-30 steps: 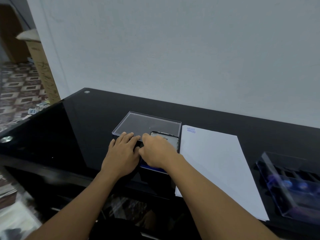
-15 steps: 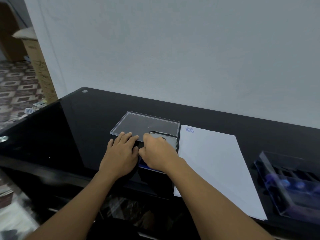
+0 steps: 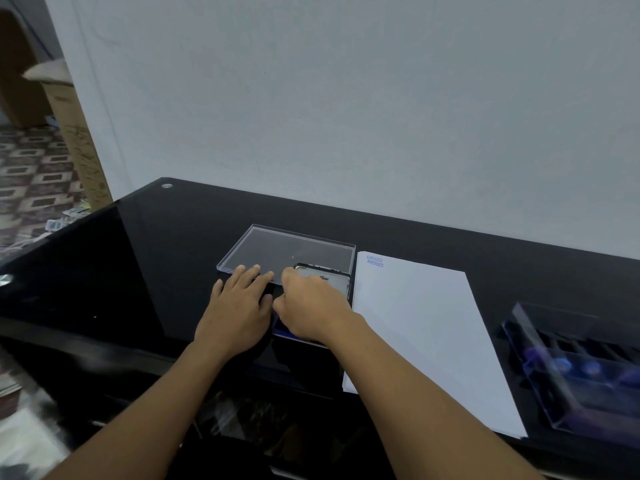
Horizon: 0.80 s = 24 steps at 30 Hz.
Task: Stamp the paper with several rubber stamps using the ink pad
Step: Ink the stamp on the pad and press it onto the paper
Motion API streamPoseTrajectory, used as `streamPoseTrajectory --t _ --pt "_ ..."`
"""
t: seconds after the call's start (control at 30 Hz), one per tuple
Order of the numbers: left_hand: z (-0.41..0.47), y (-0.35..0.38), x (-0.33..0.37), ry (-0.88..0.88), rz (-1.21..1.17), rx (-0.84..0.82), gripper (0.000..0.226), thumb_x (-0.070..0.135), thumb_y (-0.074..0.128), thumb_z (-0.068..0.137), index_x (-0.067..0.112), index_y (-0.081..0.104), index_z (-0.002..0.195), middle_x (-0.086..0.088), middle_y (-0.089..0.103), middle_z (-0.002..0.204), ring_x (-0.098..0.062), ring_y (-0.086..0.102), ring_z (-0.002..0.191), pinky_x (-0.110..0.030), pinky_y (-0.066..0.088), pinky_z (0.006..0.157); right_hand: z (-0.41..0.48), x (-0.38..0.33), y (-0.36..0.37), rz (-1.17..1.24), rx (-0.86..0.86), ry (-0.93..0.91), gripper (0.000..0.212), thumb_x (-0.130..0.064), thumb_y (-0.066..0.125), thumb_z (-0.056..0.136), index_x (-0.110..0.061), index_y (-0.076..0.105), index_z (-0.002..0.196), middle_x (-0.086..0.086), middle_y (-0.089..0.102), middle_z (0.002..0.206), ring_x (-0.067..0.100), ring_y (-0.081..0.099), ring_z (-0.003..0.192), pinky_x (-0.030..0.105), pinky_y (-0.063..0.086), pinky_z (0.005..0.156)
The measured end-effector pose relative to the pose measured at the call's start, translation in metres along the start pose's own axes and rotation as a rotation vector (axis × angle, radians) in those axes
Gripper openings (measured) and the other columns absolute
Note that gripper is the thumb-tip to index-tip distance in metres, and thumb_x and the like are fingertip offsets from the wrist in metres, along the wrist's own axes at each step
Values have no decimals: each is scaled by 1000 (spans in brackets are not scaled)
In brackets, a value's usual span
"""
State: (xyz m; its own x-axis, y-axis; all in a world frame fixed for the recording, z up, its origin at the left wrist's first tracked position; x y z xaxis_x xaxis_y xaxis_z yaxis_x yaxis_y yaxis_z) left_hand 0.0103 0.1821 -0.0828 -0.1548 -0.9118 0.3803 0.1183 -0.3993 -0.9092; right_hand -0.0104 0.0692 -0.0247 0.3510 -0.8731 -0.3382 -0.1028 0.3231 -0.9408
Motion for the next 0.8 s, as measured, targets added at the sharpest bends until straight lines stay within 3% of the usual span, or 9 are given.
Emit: streamPoseTrajectory --t 0.13,0.3,0.5,0.67,0.8 --pt "0 0 2 -3 -12 2 50 30 29 107 29 27 157 4 15 167 -17 1 155 -48 7 123 -2 5 -1 38 40 14 10 -23 45 98 -15 39 95 2 48 75 26 51 74 35 39 60" --pt "2 -4 -1 -28 -110 30 49 26 30 107 30 30 155 6 17 166 -14 4 154 -48 8 123 -6 15 -6 169 97 75 15 -29 44 96 -15 46 91 5 61 83 25 58 78 44 52 70" --pt "7 -18 -2 -93 -302 87 49 24 45 103 23 41 151 1 32 161 -16 19 152 -46 19 123 -11 39 -43 321 109 142 14 -30 42 96 -17 48 92 2 61 89 18 58 79 32 41 61" --pt "27 -37 35 -26 -389 95 43 21 46 102 15 49 145 1 46 152 -15 36 143 -34 27 118 -6 74 -76 273 68 169 18 -25 45 99 -8 47 105 8 63 91 15 54 70 30 41 57" --pt "51 -41 71 57 -408 62 40 23 47 102 15 54 140 -1 52 145 -15 45 134 -29 33 112 0 108 -101 209 70 194 24 -25 49 99 -5 56 87 5 71 77 2 50 46 27 38 53"
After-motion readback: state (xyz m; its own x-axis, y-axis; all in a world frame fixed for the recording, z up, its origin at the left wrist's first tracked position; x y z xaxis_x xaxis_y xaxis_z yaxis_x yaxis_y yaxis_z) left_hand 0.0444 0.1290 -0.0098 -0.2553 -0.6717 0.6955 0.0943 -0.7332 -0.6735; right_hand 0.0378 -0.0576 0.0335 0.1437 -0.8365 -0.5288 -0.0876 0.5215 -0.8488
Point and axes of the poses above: each hand's wrist, its own z-axis towards the middle knuckle, its own y-axis out of the palm, x = y × z, the point moved 8 cm from there along z, towards the middle knuckle
